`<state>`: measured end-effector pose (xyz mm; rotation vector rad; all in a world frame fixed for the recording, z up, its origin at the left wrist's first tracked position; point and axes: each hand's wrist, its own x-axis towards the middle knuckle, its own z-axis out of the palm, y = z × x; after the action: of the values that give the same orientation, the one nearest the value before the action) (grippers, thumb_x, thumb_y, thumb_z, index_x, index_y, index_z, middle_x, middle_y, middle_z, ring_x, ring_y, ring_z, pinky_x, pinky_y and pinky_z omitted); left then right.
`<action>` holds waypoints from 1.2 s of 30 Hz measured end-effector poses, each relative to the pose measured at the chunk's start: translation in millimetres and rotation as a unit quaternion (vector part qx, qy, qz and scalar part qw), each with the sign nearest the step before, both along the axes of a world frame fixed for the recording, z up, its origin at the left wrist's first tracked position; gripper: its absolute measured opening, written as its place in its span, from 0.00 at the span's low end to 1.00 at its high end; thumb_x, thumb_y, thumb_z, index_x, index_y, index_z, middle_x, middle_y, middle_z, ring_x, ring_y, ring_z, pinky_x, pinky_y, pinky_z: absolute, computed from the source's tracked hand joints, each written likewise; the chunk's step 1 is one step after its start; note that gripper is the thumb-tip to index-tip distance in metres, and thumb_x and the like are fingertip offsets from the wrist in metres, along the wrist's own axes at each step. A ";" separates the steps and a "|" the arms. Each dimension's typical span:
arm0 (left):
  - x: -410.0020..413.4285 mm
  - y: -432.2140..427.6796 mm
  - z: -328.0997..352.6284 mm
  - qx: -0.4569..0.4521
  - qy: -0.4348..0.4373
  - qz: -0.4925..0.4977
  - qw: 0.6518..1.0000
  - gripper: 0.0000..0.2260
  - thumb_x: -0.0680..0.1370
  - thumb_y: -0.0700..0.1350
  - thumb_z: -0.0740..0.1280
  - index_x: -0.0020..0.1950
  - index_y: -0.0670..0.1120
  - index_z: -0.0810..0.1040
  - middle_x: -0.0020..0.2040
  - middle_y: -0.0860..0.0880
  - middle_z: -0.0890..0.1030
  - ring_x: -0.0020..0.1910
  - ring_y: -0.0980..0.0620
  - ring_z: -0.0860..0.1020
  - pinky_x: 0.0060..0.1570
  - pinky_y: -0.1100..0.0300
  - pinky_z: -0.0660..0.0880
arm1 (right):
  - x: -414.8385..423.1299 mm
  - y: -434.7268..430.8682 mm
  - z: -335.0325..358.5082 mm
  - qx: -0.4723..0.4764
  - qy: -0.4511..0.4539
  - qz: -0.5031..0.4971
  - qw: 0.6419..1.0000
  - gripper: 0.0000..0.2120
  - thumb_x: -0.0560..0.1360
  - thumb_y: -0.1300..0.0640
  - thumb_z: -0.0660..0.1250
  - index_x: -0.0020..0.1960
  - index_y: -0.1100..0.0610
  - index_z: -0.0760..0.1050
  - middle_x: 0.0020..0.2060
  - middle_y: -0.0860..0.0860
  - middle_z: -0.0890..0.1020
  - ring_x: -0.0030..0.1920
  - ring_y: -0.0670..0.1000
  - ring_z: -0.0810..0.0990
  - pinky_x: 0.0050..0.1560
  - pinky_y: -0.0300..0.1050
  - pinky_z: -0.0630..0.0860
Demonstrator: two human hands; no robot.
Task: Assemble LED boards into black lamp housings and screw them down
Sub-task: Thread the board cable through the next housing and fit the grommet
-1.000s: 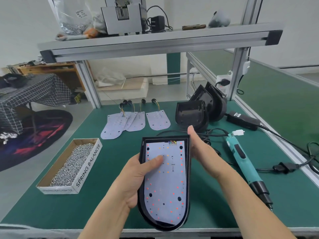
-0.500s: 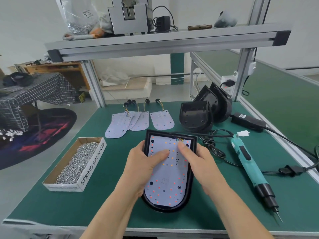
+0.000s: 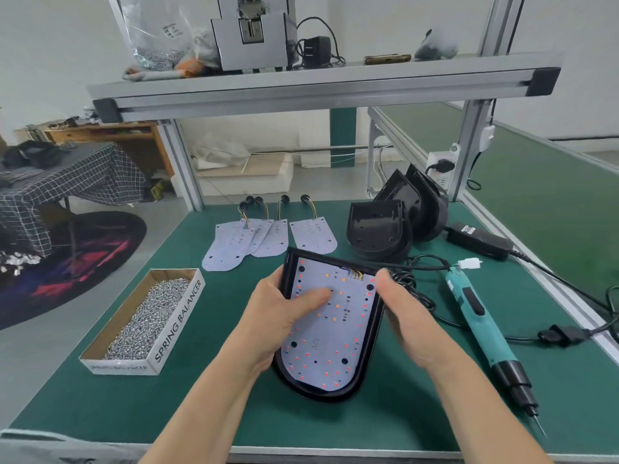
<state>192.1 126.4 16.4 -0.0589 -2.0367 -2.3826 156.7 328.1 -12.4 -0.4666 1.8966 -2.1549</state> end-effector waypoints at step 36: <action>19.2 -117.5 -27.0 -0.238 -0.023 0.050 0.970 0.25 0.81 0.28 0.58 0.66 0.54 0.79 0.62 0.57 0.83 0.68 0.60 0.75 0.73 0.60 0.65 | 13.4 -72.9 35.6 0.406 0.286 0.036 0.867 0.21 0.79 0.49 0.66 0.30 0.50 0.66 0.24 0.46 0.71 0.29 0.50 0.65 0.33 0.47 0.64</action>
<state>211.3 8.9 -10.7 0.0958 -2.5160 -1.8040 170.1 255.2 23.2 -1.0158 2.7769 -1.0187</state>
